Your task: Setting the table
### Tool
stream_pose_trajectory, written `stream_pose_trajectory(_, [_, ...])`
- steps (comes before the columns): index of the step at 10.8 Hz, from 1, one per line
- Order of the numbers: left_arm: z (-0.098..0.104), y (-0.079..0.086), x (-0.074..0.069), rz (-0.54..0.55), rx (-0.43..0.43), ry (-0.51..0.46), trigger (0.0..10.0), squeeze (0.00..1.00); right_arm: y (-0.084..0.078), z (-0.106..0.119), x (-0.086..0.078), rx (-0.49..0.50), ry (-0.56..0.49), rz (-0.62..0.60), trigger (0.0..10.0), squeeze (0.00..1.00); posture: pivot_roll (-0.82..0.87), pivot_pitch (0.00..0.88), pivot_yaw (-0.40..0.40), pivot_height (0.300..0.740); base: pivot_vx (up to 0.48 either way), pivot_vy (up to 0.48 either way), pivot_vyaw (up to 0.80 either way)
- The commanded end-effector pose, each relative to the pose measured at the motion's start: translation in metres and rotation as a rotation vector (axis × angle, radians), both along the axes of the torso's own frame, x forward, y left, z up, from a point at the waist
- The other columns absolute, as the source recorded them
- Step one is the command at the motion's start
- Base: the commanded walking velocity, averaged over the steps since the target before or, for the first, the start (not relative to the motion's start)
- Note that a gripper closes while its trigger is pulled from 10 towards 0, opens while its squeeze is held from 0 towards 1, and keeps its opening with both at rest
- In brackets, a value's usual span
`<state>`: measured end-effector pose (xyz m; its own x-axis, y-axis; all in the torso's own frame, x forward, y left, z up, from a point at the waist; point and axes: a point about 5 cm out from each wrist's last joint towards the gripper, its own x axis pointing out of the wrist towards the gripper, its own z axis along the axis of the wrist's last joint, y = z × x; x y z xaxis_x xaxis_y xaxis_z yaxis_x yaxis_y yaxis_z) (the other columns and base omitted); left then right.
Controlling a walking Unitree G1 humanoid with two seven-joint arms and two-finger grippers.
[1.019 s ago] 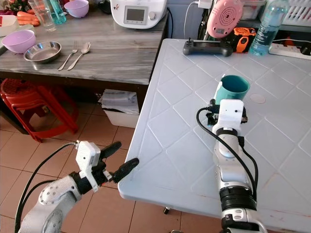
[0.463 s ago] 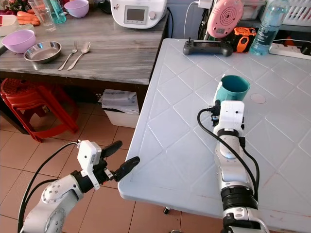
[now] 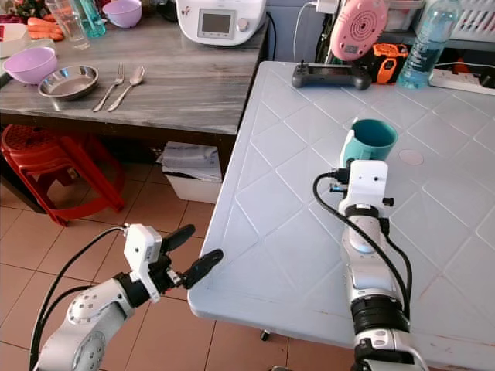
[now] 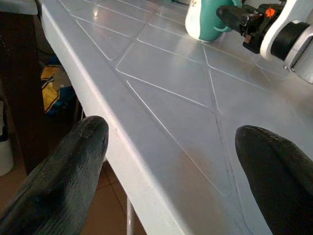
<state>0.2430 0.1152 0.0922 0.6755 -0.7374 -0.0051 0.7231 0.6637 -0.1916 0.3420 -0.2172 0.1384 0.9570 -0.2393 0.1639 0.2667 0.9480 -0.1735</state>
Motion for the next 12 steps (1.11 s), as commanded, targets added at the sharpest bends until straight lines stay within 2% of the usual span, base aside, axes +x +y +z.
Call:
stream_pose_trajectory(1, [0.002,0.001,0.0,-0.004,-0.009,-0.007,10.0,0.0,0.003,0.002,0.002,0.008,-0.013,0.006,0.0,0.0,0.03,0.132,0.045,0.74,0.0,0.0,0.0])
stream_pose_trajectory(5, [0.005,0.0,0.002,-0.005,-0.036,-0.005,10.0,0.0,0.003,0.002,0.003,0.008,-0.017,0.003,0.0,0.0,0.02,0.125,0.049,0.74,0.0,0.0,0.0])
stream_pose_trajectory(8, [0.007,0.0,0.009,0.026,-0.026,-0.051,10.0,0.0,0.006,0.006,0.002,0.012,-0.041,0.011,0.0,0.0,0.02,0.09,0.046,0.74,0.0,0.0,0.0])
stream_pose_trajectory(9, [0.009,0.001,0.016,0.073,-0.022,-0.073,10.0,0.0,0.007,0.007,-0.001,0.021,-0.054,0.017,0.0,0.0,0.02,0.064,0.04,0.74,0.0,0.0,0.0])
stream_pose_trajectory(10, [0.013,0.009,0.032,0.219,0.009,-0.112,10.0,0.0,0.005,0.013,-0.009,0.046,-0.084,0.015,0.0,0.0,0.02,0.042,0.035,0.74,0.0,0.0,0.0])
stream_pose_trajectory(11, [0.012,0.014,0.04,0.305,0.031,-0.102,10.0,0.0,0.005,0.015,-0.015,0.051,-0.096,0.022,0.0,0.0,0.01,0.033,0.034,0.74,0.0,0.0,0.0])
stream_pose_trajectory(12, [0.009,0.019,0.047,0.387,0.07,-0.078,10.0,0.0,0.007,0.016,-0.02,0.057,-0.106,0.045,0.9,0.0,0.01,0.028,0.034,0.74,0.0,0.0,0.0])
